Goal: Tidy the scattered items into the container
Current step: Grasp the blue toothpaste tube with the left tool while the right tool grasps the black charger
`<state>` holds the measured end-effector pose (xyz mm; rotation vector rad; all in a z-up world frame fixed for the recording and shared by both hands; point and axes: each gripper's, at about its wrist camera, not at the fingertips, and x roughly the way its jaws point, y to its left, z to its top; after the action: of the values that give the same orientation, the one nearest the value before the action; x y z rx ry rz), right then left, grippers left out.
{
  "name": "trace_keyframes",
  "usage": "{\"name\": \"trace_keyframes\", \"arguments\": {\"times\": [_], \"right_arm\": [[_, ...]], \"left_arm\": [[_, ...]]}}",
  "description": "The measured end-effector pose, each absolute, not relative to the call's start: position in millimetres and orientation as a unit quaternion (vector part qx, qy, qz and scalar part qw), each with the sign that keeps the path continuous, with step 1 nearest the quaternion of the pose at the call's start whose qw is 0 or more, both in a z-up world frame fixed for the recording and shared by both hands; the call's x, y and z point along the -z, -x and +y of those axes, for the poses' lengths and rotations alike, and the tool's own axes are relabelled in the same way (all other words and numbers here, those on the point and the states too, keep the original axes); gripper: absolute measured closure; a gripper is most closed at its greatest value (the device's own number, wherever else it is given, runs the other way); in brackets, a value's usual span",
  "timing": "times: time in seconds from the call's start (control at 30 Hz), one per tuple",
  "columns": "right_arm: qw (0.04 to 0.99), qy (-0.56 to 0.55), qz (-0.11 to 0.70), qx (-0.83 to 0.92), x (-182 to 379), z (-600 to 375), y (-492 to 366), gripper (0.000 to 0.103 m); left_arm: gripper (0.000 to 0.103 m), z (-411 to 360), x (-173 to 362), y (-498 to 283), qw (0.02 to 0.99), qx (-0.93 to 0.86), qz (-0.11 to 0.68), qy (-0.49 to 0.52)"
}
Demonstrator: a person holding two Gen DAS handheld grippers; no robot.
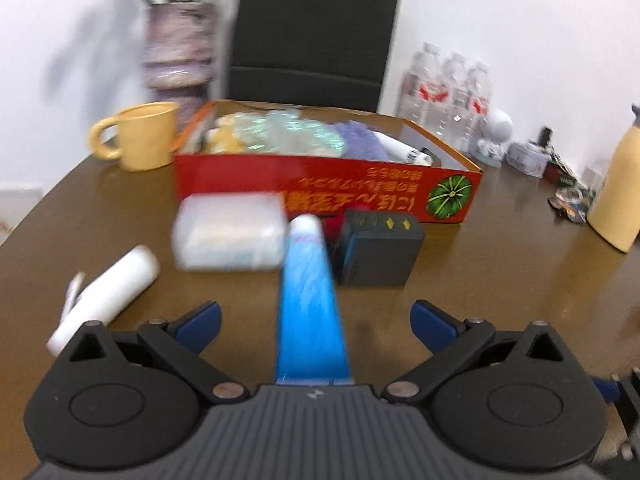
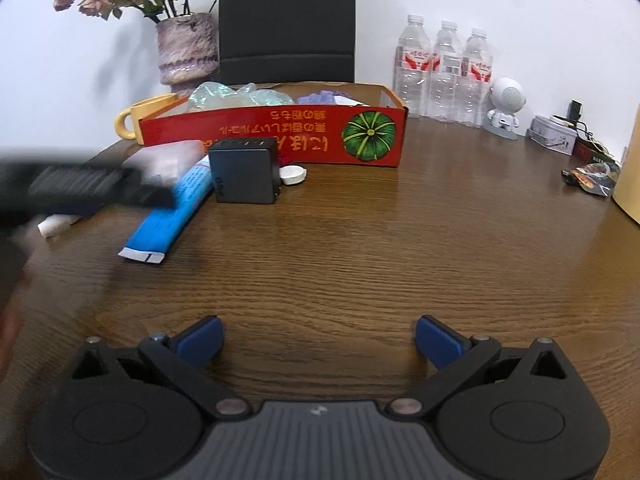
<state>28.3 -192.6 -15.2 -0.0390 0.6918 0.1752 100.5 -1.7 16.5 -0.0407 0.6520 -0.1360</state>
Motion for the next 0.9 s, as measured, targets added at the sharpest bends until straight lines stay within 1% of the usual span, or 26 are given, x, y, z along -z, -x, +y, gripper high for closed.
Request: {"name": "trace_keyframes", "arguments": {"times": [0.07, 0.1, 0.13, 0.17, 0.2, 0.27, 0.37, 0.4, 0.47, 0.53, 0.57, 0.63, 0.67, 0.7, 0.77, 0.8, 0.83, 0.9], "right_arm": [[0.937, 0.019, 0.339, -0.084, 15.0, -193.4, -28.5, 0.000], [0.937, 0.018, 0.339, -0.081, 14.8, -194.2, -28.3, 0.000], [0.938, 0.014, 0.338, -0.077, 13.8, -196.6, -28.2, 0.000], [0.939, 0.009, 0.337, -0.074, 12.8, -198.9, -28.1, 0.000], [0.938, -0.006, 0.339, -0.079, 11.2, -204.6, -29.8, 0.000], [0.933, -0.036, 0.348, -0.090, 7.1, -215.7, -37.5, 0.000], [0.920, -0.081, 0.368, -0.107, -0.4, -232.2, -55.7, 0.001], [0.914, -0.078, 0.378, -0.123, -5.8, -231.7, -65.3, 0.002], [0.915, -0.042, 0.366, -0.162, -17.7, -221.3, -82.2, 0.002], [0.917, 0.024, 0.333, -0.217, -21.8, -203.5, -103.2, 0.003], [0.915, 0.063, 0.312, -0.249, -22.5, -193.7, -115.3, 0.007], [0.908, 0.126, 0.276, -0.290, -21.0, -178.2, -139.2, 0.013], [0.904, 0.151, 0.263, -0.300, -19.0, -172.5, -151.0, 0.013], [0.899, 0.158, 0.268, -0.309, -17.2, -169.6, -162.6, 0.017], [0.881, 0.142, 0.289, -0.346, -17.6, -168.5, -180.9, 0.044], [0.871, 0.134, 0.300, -0.365, -17.8, -168.0, -190.0, 0.049], [0.861, 0.126, 0.310, -0.383, -18.0, -167.5, -199.1, 0.056], [0.859, 0.104, 0.316, -0.389, -18.4, -166.8, -195.0, 0.062]], "left_arm": [[0.001, -7.5, -11.9, -114.1, 0.942, 0.069, 0.329, 0.005], [0.016, -8.8, -8.9, -118.1, 0.940, 0.071, 0.333, 0.002], [0.049, -10.1, -5.9, -122.0, 0.938, 0.073, 0.338, -0.001], [0.059, -10.9, -3.0, -124.9, 0.937, 0.075, 0.341, -0.004], [0.065, -8.8, -0.9, -122.3, 0.937, 0.076, 0.340, -0.008], [0.065, -4.6, 2.9, -116.3, 0.938, 0.078, 0.338, -0.016], [0.065, 3.5, 3.4, -86.7, 0.939, 0.085, 0.333, -0.023], [0.065, 6.4, 3.8, -75.7, 0.939, 0.088, 0.330, -0.026], [0.065, 14.8, 4.0, -57.2, 0.940, 0.092, 0.328, -0.017], [0.065, 22.3, 3.6, -46.3, 0.940, 0.090, 0.328, -0.007], [0.065, 25.6, 3.4, -42.7, 0.941, 0.087, 0.327, -0.003], [0.065, 30.6, 4.0, -38.6, 0.943, 0.084, 0.323, 0.006], [0.064, 32.8, 4.2, -36.8, 0.943, 0.084, 0.322, 0.011], [0.064, 34.5, 4.6, -36.2, 0.942, 0.086, 0.323, 0.015], [0.063, 37.7, 4.6, -36.4, 0.942, 0.087, 0.323, 0.024], [0.062, 39.1, 4.5, -36.8, 0.942, 0.087, 0.322, 0.028], [0.062, 39.8, 4.4, -37.8, 0.943, 0.085, 0.322, 0.031], [0.062, 37.8, 4.3, -39.1, 0.943, 0.083, 0.321, 0.027]]}}
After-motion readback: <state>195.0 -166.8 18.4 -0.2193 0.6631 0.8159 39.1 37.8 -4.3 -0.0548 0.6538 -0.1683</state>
